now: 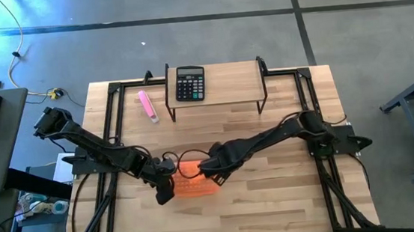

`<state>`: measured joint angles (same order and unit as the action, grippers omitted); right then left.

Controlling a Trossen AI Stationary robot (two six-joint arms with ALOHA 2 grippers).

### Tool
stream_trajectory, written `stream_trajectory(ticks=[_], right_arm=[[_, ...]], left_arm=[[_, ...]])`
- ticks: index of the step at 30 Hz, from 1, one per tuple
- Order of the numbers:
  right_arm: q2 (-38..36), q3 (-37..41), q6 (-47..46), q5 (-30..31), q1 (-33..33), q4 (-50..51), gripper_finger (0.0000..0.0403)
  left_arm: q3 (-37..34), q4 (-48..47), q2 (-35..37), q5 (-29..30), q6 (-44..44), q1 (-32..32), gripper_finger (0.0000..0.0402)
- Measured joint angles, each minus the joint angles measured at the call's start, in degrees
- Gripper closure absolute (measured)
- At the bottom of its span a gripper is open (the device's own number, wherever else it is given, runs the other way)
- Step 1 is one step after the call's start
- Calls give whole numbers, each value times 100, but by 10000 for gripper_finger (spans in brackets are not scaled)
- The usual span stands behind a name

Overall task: Pack school essentials
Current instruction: Close the supply box

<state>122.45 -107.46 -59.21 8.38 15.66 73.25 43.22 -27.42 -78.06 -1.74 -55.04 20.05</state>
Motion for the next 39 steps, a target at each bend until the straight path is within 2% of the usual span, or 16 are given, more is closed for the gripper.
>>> stream_trajectory(ticks=[4, 8, 11, 14, 21, 26, 30, 39], right_arm=[[-269, 0, -22, 56, 50, -136, 199], [-450, -4, 275, -15, 144, -1091, 202], [-447, -4, 403, -207, 197, -1668, 221], [-414, -4, 417, -414, 212, -1908, 261], [-228, -2, 664, -730, 235, -2225, 391], [-118, -2, 678, -850, 243, -2340, 382], [44, -2, 755, -867, 234, -2364, 399], [219, -2, 873, -1001, 209, -2466, 401]], left_arm=[[2, -2, 0, 2, 111, 0, 376], [4, 3, 0, 5, 122, 0, 376], [4, 3, 0, 23, 122, 0, 376], [7, 5, 2, 50, 127, 0, 376], [9, 29, 5, 77, 168, 0, 376], [10, 46, 7, 98, 164, 0, 376], [11, 40, 7, 113, 161, 0, 376], [11, 20, 7, 123, 149, 0, 376]])
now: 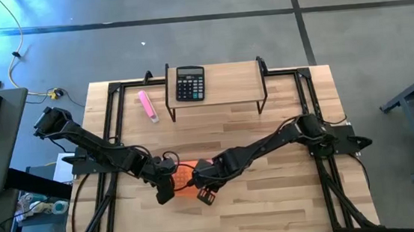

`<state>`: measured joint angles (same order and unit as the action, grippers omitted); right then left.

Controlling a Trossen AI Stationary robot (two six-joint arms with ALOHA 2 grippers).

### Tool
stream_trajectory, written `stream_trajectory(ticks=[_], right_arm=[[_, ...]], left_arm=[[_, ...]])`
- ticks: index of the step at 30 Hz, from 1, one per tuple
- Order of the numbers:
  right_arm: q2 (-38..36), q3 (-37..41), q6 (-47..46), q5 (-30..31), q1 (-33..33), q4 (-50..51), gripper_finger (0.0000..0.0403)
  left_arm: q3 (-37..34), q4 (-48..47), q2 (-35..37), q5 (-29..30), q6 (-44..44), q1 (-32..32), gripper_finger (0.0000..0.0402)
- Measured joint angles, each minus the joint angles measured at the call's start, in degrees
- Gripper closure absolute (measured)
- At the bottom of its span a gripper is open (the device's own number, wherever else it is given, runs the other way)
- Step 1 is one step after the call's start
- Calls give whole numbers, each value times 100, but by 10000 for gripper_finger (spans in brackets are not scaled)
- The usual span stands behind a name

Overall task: Pack school essentials
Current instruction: Close the supply box

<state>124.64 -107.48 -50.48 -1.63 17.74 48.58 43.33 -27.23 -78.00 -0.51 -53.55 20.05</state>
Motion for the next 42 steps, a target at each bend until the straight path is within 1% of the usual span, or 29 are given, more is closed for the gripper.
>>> stream_trajectory(ticks=[6, 14, 19, 28, 36, 40, 42], right_arm=[[113, 134, 20, -183, -56, -187, 402], [54, 744, -258, -720, -149, -863, 402], [-24, 765, -244, -619, -134, -986, 403], [-46, 771, -249, -490, -151, -880, 403], [-50, 776, -323, -414, -174, -851, 403], [-86, 782, -308, -393, -174, -892, 403], [-134, 790, -304, -283, -150, -860, 403]], left_arm=[[0, -42, 0, 54, 12, 0, 376], [-13, -85, -22, 54, 14, 0, 376], [-13, -98, -22, 56, -6, 31, 376], [-17, -63, -28, -35, -59, 70, 376], [-31, 88, -35, -312, -135, 74, 376], [-31, 82, -35, -293, -94, 74, 376], [-31, 86, -35, -293, -93, 74, 376]])
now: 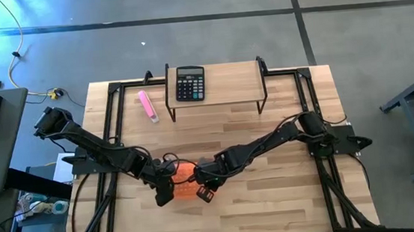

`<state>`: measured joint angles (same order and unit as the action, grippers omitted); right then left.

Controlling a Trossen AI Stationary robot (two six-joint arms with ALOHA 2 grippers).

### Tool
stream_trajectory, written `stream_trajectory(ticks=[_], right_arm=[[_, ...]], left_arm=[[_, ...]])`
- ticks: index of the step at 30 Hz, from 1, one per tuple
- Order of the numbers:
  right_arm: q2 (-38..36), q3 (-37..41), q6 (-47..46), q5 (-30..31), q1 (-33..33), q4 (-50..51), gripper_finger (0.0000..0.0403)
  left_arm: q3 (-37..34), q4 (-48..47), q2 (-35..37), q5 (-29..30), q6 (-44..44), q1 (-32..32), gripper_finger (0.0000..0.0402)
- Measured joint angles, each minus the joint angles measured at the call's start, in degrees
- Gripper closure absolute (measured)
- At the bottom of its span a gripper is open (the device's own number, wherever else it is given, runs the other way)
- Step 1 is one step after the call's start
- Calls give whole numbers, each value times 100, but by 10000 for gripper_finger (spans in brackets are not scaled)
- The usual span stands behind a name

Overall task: Pack school essentials
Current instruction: Close the supply box, then return to Home Position

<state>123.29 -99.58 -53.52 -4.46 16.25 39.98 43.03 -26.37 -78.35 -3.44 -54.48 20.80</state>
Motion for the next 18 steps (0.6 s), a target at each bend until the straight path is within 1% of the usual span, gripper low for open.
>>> stream_trajectory(ticks=[4, 8, 11, 14, 18], right_arm=[[-165, 34, 39, 337, 3, 174, 403], [-381, 18, 166, 416, -6, 222, 403], [-399, 14, 250, 399, -21, 255, 403], [-513, 14, 258, 496, -18, 385, 403], [-773, 12, 440, 832, -13, 650, 403]], left_arm=[[61, 1, -4, 4, 0, 0, 376], [178, 5, 55, 4, 88, 0, 376], [263, -82, 77, 6, 113, -10, 376], [338, -228, 225, 21, 172, -15, 376], [330, -464, 637, 213, 171, -13, 376]])
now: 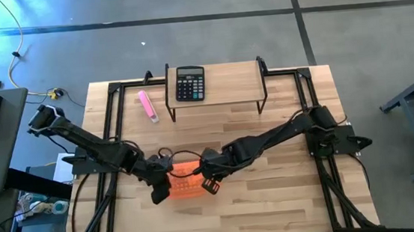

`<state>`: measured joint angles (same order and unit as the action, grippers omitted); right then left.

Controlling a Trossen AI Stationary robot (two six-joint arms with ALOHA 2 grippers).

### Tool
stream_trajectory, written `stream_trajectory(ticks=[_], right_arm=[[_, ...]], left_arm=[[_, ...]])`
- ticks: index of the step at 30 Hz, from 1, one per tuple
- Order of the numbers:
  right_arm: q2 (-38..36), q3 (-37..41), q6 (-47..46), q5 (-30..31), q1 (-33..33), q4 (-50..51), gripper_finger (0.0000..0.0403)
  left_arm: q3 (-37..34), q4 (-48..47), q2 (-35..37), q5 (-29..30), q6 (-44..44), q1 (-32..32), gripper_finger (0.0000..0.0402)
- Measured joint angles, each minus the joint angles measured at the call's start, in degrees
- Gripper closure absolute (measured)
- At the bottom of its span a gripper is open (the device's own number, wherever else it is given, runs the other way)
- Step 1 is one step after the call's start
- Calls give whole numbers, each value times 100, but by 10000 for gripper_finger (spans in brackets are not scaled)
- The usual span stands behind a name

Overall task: Pack school essentials
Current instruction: Return to Home Position

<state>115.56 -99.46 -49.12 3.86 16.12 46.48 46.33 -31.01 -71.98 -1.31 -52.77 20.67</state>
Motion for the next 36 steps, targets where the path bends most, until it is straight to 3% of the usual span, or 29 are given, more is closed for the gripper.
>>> stream_trajectory(ticks=[8, 18, 21, 28, 36], right_arm=[[-701, -4, 704, 549, -121, 211, 403], [-1788, 358, 2101, 1888, -208, 411, 403], [-2265, 1147, 2101, 1836, -350, 115, 403], [-3834, 3577, 1939, 1198, -722, -1915, 403], [-5646, 5465, 1956, 1234, -924, -3363, 403]], left_arm=[[8, -160, 1384, 549, 449, -111, 376], [-116, -236, 3329, 1986, 1590, -479, 376], [-412, -222, 3863, 2330, 1641, -551, 376], [-1273, -97, 5313, 2521, 1967, -577, 376], [-2313, 1184, 6844, 2443, 2773, -576, 376]])
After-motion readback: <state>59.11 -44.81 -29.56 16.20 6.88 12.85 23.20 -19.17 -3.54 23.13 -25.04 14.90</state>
